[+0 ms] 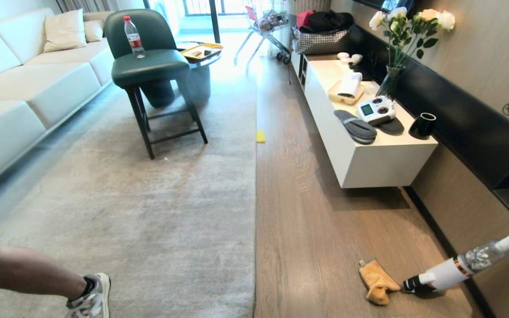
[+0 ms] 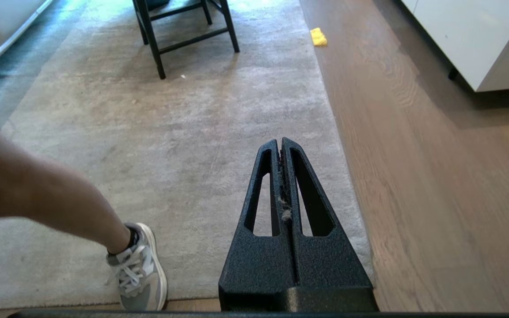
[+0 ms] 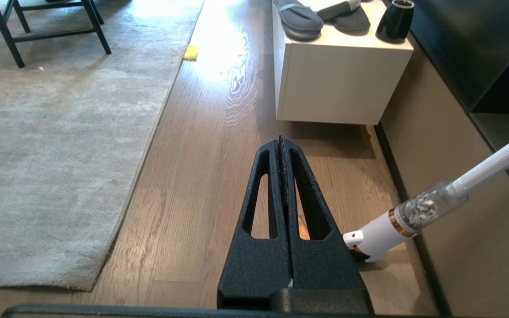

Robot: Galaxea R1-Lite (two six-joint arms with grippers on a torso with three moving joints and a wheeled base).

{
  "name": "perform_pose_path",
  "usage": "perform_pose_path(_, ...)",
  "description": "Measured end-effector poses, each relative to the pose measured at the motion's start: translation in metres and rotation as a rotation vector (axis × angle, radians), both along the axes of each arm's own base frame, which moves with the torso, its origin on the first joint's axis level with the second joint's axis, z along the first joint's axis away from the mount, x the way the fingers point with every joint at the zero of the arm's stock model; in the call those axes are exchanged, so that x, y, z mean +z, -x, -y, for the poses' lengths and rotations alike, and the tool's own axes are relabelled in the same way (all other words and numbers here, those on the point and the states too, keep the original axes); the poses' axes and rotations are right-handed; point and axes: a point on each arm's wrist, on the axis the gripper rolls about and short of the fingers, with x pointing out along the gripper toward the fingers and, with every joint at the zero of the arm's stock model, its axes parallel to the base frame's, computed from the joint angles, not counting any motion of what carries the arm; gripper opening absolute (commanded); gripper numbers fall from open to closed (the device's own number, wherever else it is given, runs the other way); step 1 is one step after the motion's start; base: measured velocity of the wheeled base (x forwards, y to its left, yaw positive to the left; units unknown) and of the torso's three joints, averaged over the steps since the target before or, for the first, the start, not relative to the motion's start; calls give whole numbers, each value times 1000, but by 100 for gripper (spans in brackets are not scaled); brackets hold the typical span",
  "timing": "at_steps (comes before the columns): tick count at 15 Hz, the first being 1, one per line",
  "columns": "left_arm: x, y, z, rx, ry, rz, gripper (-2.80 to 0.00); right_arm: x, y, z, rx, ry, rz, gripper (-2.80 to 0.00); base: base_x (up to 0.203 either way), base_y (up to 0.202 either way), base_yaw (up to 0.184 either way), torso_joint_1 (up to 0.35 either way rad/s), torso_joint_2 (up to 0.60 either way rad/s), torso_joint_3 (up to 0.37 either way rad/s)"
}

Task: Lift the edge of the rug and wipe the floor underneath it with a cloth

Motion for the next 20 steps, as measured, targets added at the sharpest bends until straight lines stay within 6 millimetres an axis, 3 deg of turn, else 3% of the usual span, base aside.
perform_pose_path(9, 0, 0, 0, 0, 0, 0, -280, 0, 0, 0, 0, 2, 0, -280, 0, 0, 0, 91, -468, -378)
perform_pose_path(20, 0, 0, 0, 0, 1, 0, -280, 0, 0, 0, -1, 1, 0, -280, 0, 0, 0, 184, -535, -354)
